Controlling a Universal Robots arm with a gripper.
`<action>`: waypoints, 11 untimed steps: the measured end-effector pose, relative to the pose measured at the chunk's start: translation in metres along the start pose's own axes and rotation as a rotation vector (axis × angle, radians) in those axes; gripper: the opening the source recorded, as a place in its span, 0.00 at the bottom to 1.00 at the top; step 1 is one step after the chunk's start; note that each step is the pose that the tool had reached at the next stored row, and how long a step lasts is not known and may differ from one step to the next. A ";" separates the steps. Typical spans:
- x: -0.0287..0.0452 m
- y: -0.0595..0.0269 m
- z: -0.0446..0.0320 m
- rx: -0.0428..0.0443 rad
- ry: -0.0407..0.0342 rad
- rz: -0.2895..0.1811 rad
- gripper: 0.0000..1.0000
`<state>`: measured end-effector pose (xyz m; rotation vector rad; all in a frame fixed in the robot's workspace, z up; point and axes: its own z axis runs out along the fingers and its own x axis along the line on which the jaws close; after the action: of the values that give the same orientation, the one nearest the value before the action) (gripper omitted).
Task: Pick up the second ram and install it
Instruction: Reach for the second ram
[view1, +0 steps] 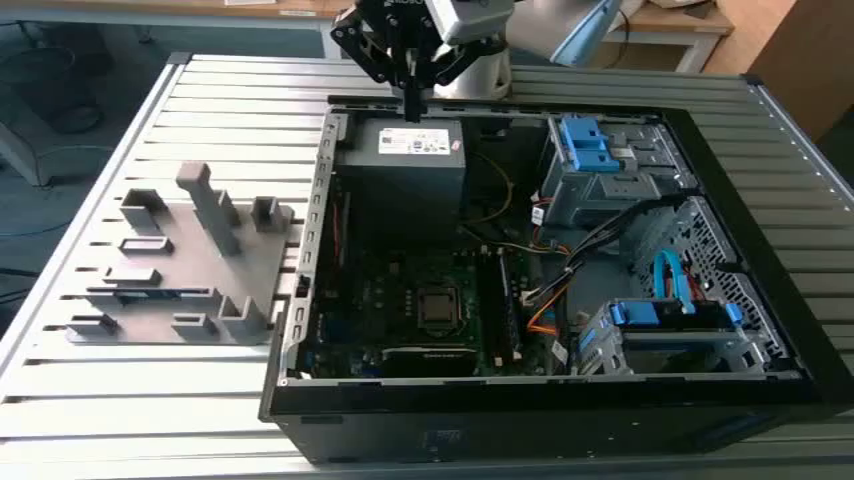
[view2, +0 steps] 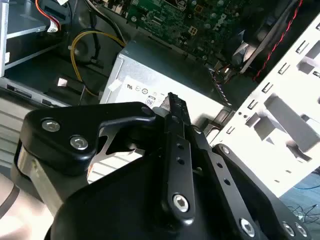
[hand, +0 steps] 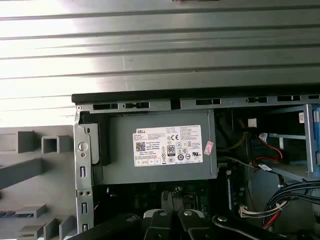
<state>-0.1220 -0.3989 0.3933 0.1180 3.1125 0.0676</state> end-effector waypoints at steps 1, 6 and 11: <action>0.0000 0.0000 0.0000 0.0000 0.0000 0.000 0.10; 0.0051 -0.0004 -0.0002 0.0000 0.0000 0.000 0.10; 0.0262 -0.0020 -0.0008 0.0000 -0.0006 0.000 0.10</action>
<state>-0.1483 -0.3989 0.3933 0.1177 3.1119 0.0675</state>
